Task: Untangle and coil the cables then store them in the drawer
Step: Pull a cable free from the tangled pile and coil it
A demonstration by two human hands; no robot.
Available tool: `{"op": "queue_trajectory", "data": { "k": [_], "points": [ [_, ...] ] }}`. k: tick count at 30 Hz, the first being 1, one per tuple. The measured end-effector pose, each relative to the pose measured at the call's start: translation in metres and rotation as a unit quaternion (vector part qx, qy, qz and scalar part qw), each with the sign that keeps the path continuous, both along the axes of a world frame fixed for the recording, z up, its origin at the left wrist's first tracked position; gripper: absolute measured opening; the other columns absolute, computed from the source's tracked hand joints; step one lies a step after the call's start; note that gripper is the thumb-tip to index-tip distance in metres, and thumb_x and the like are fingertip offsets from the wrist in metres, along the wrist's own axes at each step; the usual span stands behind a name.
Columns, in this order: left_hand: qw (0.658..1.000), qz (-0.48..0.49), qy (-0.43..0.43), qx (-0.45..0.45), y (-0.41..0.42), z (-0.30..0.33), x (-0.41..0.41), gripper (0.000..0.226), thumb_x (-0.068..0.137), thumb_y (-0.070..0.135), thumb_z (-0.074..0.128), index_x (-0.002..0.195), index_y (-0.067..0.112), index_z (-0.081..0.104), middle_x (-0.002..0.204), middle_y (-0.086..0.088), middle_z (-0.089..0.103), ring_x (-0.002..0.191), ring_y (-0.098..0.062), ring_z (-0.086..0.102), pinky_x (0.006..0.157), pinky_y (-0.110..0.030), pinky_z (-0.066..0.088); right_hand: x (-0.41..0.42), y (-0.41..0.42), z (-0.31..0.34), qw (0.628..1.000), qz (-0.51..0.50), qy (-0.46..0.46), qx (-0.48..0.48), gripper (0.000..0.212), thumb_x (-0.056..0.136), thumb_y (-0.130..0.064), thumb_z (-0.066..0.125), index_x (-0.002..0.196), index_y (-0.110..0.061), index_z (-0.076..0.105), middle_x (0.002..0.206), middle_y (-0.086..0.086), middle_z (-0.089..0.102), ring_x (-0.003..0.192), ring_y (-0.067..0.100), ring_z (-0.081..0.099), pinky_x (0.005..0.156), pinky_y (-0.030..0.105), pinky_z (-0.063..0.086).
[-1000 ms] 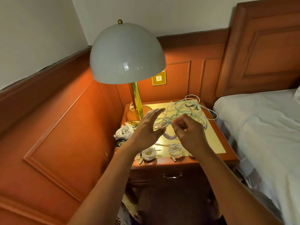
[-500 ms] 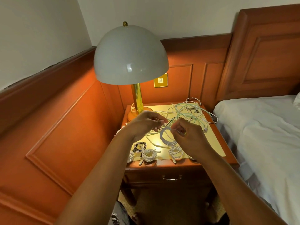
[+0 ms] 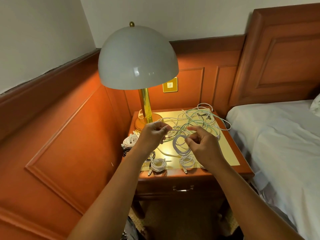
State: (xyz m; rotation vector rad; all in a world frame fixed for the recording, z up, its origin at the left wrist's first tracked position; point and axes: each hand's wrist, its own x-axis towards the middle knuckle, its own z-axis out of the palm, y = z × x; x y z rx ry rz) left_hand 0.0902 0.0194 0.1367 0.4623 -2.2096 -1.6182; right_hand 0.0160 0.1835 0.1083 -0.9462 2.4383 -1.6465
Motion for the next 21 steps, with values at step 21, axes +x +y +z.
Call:
{"op": "queue_trajectory", "data": {
  "k": [21],
  "points": [
    [0.999,0.026,-0.017,0.043,0.018,-0.020,-0.006,0.013,0.097,0.011,0.056,0.096,0.003,0.065,0.073,-0.004,0.058,0.062,-0.011,0.052,0.054,-0.017,0.044,0.002,-0.001,-0.017,0.994,-0.055,-0.085,-0.028,0.017,0.089,-0.011,0.068,0.104,-0.011,0.075,0.095,-0.003,0.072,0.088,0.006,0.065,0.070,0.012,0.048]
  ]
}}
